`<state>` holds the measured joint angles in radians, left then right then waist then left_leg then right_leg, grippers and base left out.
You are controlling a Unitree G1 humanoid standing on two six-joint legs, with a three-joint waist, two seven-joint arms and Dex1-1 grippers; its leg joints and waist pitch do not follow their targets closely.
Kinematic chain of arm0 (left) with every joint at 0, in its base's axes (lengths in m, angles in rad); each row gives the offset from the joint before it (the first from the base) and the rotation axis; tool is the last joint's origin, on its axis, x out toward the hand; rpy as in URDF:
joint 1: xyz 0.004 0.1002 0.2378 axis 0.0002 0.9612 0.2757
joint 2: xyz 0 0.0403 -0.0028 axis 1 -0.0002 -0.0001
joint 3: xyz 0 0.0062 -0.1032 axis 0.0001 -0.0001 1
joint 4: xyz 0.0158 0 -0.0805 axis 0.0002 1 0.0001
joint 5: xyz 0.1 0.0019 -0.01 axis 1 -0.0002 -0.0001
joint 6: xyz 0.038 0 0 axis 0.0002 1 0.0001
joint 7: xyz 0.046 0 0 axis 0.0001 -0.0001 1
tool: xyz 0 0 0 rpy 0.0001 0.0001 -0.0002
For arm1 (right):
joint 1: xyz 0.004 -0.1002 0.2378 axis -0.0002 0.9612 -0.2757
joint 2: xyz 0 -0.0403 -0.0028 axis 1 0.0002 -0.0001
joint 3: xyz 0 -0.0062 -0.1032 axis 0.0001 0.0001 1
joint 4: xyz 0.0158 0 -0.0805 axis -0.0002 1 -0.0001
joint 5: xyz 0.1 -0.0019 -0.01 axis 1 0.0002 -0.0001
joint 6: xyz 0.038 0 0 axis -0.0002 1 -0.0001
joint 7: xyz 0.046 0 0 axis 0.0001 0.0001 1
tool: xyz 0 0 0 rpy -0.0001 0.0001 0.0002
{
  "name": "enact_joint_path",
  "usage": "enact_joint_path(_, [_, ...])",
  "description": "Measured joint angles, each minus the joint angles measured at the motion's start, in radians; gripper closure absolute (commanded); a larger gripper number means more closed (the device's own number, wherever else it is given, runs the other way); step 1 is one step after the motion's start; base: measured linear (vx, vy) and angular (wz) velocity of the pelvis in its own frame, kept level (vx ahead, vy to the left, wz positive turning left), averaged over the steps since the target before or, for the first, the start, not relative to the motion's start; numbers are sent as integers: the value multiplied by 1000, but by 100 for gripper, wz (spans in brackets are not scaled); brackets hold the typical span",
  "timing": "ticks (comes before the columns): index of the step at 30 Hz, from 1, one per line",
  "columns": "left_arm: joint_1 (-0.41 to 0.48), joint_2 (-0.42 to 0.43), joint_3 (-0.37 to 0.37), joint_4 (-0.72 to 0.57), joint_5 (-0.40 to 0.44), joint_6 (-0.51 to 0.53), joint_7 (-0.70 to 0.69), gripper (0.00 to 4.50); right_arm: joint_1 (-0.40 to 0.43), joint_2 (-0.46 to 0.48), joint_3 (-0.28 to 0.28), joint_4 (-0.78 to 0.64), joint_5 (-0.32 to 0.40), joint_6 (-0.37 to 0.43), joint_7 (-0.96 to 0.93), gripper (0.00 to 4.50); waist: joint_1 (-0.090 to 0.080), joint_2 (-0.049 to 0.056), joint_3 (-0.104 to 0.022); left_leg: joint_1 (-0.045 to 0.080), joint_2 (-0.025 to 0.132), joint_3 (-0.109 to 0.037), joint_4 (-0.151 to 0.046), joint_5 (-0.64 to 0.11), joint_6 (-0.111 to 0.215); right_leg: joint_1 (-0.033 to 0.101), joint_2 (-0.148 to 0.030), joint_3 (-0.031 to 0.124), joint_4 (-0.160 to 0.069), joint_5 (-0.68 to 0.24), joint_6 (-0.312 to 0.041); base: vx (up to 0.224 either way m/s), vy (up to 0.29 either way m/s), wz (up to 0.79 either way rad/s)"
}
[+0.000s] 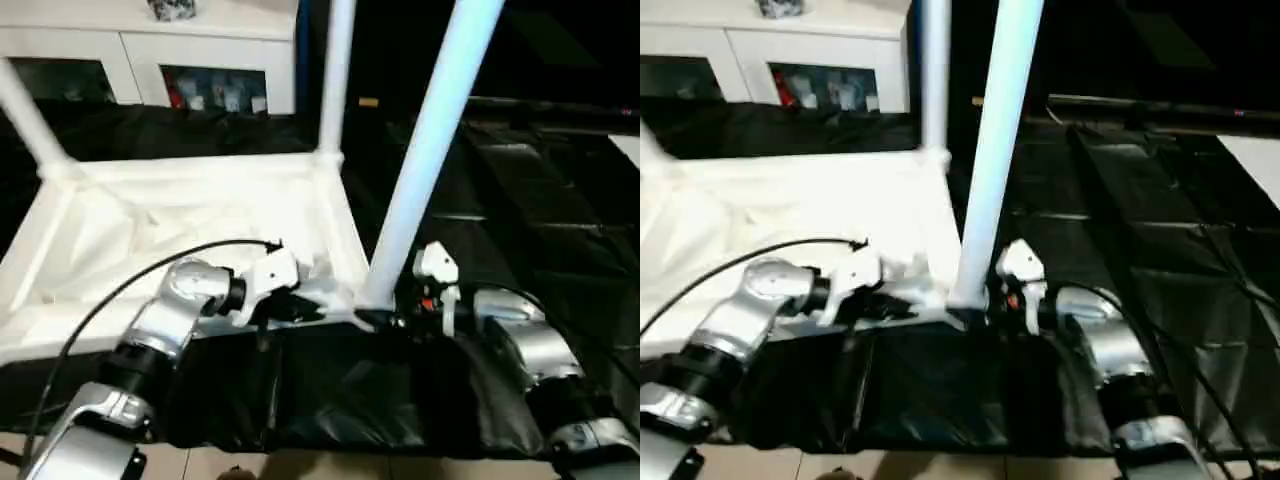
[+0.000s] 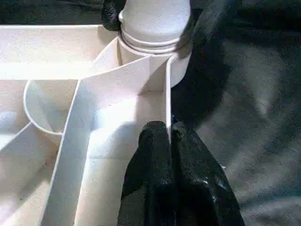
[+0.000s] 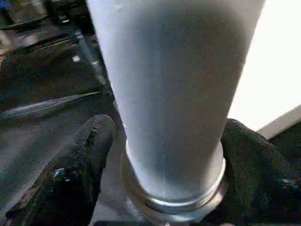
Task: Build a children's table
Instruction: Rotate leg to tighten
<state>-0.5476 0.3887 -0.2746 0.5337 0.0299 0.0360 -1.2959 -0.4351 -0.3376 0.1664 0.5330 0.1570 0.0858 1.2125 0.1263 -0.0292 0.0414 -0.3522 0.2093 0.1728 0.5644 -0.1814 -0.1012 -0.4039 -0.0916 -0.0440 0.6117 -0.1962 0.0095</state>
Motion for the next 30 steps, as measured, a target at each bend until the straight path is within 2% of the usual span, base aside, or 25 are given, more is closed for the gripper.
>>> enact_joint_path(6, [0,25,-13,8,-13,-35,-57,450,4,-21,40,-47,-8,29,62,163,20,-2,1,0,0,0,0,0,0,0,0,0,0,0,0,0,0,0])
enact_joint_path(10, [0,29,-15,11,-16,-43,-65,450,10,-21,40,-61,-9,40,64,183,20,-2,1,0,0,1,0,0,0,0,0,0,0,0,0,0,0,0])
enact_joint_path(19, [0,21,-14,12,-13,-40,-50,450,33,2,27,-70,-12,29,16,187,19,-3,0,1,0,0,0,0,0,1,0,0,1,0,0,0,0,0])
enact_joint_path(24, [0,-30,13,20,28,11,112,450,17,105,-42,4,-36,19,-237,191,9,-3,0,3,-1,-1,0,0,-1,3,0,2,1,1,-1,-10,0,-1])
enact_joint_path(27, [-2,-70,19,20,46,46,200,450,-5,159,-76,52,-48,13,-403,191,-11,-4,-1,3,-1,-3,-1,0,-1,4,-1,2,-2,0,2,0,0,0])
enact_joint_path(30, [-5,-122,29,19,82,94,315,450,-47,244,-119,128,-65,-6,-626,191,-22,-3,-2,4,-2,-3,-1,0,-1,3,-1,4,-1,1,2,0,0,0])
